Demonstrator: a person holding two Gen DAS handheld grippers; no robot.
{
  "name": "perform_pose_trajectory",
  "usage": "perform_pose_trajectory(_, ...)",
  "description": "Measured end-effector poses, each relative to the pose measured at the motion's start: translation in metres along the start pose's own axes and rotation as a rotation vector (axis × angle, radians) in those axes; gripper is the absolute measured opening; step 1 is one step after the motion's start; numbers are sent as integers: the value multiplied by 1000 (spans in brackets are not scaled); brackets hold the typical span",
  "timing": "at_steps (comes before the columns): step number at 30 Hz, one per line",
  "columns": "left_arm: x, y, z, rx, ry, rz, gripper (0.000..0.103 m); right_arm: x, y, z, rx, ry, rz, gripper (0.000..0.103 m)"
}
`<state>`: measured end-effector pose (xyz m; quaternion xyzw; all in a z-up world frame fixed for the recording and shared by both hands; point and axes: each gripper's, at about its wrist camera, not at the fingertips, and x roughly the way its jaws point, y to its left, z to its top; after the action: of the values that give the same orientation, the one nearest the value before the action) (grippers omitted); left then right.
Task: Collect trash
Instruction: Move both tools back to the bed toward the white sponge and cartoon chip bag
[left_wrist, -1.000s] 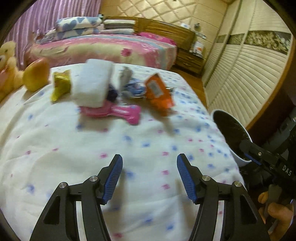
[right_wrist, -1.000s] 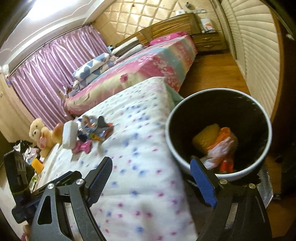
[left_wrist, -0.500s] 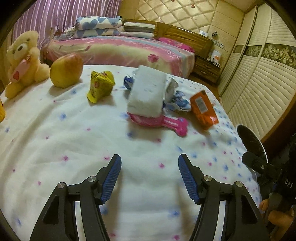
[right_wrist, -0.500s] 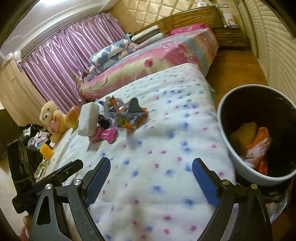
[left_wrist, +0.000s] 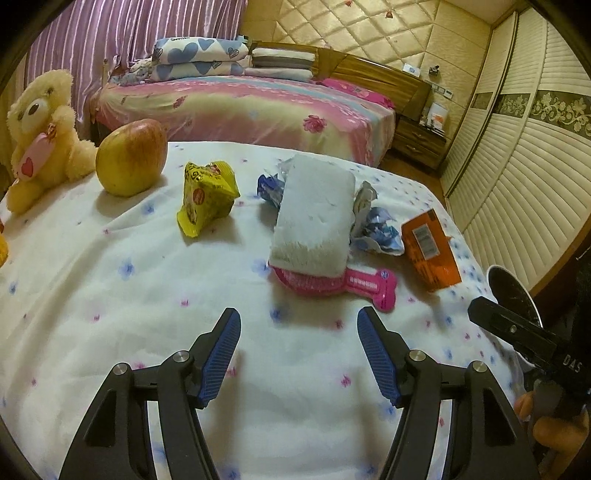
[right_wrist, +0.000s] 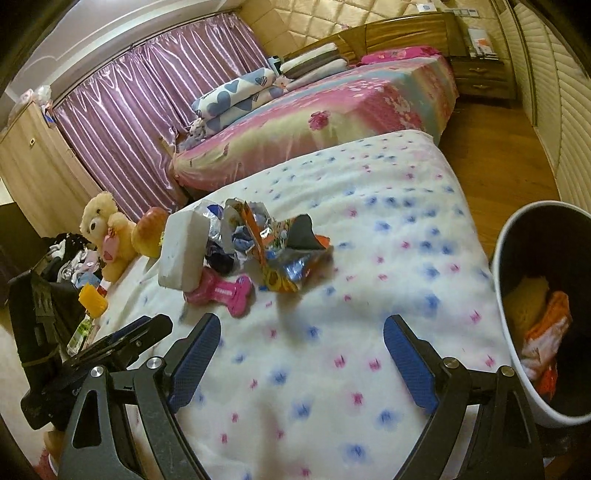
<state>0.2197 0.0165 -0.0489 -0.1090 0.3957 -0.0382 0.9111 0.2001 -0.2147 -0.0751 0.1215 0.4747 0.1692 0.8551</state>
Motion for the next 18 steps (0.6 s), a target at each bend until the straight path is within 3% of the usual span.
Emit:
perform_pose_trajectory(12, 20, 1, 24, 9, -7, -15, 71, 30, 0, 23, 8, 17, 17, 91)
perform_pose_trajectory(18, 39, -1, 30, 24, -19, 19, 69, 47, 1, 34, 3, 35, 2, 91)
